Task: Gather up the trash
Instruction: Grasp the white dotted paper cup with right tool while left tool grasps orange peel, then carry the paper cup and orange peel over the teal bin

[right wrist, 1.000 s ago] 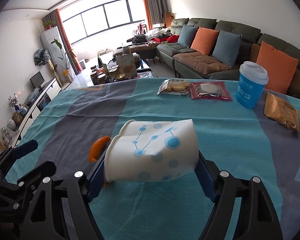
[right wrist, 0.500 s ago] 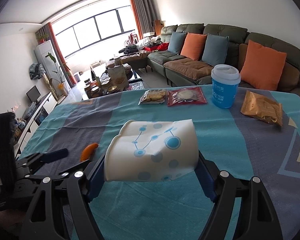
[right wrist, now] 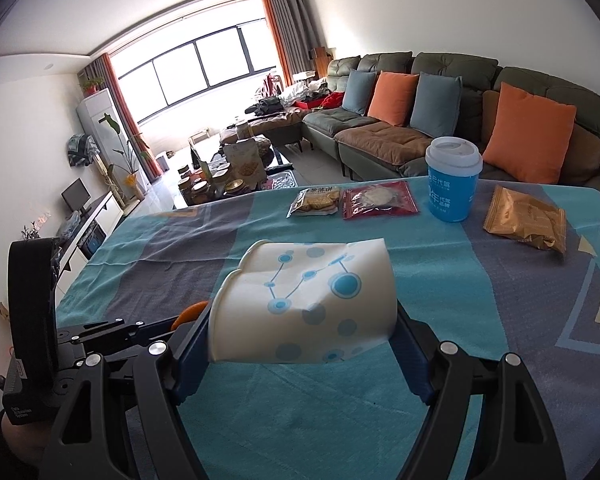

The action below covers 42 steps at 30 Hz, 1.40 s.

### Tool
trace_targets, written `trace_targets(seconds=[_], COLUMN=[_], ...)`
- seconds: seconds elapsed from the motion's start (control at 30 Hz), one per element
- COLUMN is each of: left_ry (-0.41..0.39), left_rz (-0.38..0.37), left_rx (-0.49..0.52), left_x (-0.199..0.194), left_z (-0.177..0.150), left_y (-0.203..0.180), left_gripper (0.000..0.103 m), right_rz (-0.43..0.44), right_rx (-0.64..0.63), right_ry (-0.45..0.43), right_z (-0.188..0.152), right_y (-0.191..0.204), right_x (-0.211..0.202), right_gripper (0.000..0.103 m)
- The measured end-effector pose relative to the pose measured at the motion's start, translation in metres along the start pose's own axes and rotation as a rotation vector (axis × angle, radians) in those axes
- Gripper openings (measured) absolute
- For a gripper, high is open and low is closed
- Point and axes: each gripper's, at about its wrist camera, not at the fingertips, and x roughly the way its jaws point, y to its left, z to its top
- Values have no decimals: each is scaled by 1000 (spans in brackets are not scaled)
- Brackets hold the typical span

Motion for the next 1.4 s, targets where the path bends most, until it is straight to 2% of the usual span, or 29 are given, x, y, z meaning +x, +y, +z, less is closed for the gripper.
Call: trace_targets(seconds=[0.2, 0.4, 0.83, 1.4], left_ry=[-12, -65, -219, -323], left_rz=[-5, 21, 160, 368], left_rx=[-9, -38, -79, -228], left_x=[-14, -48, -154, -258], left_z=[-9, -18, -50, -113], left_y=[7, 27, 83, 168], left_gripper=[16, 16, 16, 16], right_rz=[10, 37, 135, 296], right_rx=[-8, -25, -122, -274], right_ry=[-7, -17, -48, -47], right_z=[-2, -2, -7, -25], right_y=[9, 26, 104, 212], right_x=[-6, -12, -36, -58], right_gripper=[76, 76, 76, 76])
